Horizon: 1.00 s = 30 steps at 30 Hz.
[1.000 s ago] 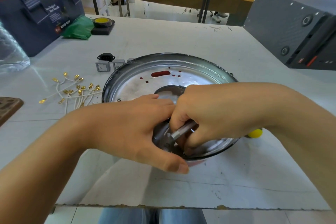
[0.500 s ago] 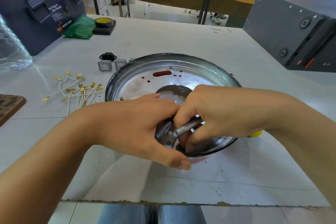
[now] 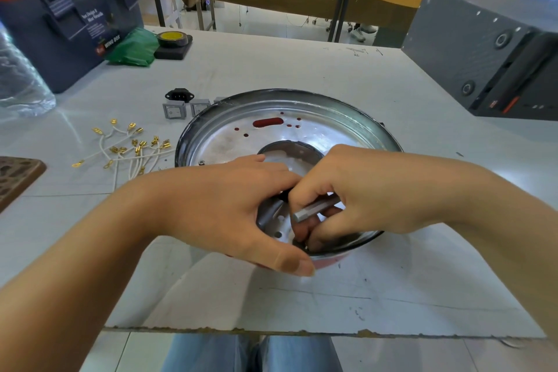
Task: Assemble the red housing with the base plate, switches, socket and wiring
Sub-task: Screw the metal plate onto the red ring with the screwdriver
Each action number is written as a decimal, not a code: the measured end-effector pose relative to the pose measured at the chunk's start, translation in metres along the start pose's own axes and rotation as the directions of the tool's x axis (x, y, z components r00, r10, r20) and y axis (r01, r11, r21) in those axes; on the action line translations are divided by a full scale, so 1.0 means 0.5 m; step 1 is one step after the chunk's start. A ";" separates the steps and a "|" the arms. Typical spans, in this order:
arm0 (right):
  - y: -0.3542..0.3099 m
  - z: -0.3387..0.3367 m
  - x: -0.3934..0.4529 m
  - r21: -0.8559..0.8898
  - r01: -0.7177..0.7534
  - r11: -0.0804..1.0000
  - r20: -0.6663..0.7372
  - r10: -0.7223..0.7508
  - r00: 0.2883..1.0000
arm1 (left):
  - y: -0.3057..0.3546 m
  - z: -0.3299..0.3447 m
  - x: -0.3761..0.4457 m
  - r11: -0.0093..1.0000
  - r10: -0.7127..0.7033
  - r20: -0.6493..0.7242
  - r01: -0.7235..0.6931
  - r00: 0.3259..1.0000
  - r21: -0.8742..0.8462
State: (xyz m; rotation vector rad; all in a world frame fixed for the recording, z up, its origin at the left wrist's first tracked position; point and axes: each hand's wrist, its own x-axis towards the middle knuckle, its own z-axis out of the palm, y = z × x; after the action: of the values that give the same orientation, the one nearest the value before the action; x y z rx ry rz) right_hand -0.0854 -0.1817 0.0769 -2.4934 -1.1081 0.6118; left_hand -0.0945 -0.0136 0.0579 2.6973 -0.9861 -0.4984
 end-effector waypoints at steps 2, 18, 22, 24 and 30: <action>0.001 0.001 -0.001 0.017 -0.001 1.000 -0.005 0.002 1.000 | -0.010 0.002 0.002 0.999 0.022 0.006 -0.022 1.000 -0.037; 0.012 -0.001 -0.016 0.454 0.100 0.886 -0.562 0.198 0.803 | -0.026 0.002 -0.003 0.988 0.105 -0.040 -0.109 0.994 -0.108; 0.010 0.022 -0.017 0.547 0.166 0.821 -0.578 0.227 0.784 | -0.026 0.000 -0.002 0.989 0.086 -0.017 -0.087 0.996 -0.121; 0.010 0.031 -0.018 0.553 0.179 0.814 -0.555 0.199 0.808 | -0.026 0.000 -0.002 0.988 0.081 -0.013 -0.082 0.997 -0.130; 0.014 0.050 -0.019 0.509 0.192 0.839 -0.543 0.140 0.828 | -0.022 0.000 0.000 0.991 0.058 0.009 -0.056 0.998 -0.125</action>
State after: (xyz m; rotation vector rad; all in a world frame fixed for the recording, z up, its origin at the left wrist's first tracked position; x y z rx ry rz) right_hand -0.0996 -0.1900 0.0549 -1.9418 -0.6166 0.1138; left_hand -0.0884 -0.0054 0.0544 2.5516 -0.9976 -0.5474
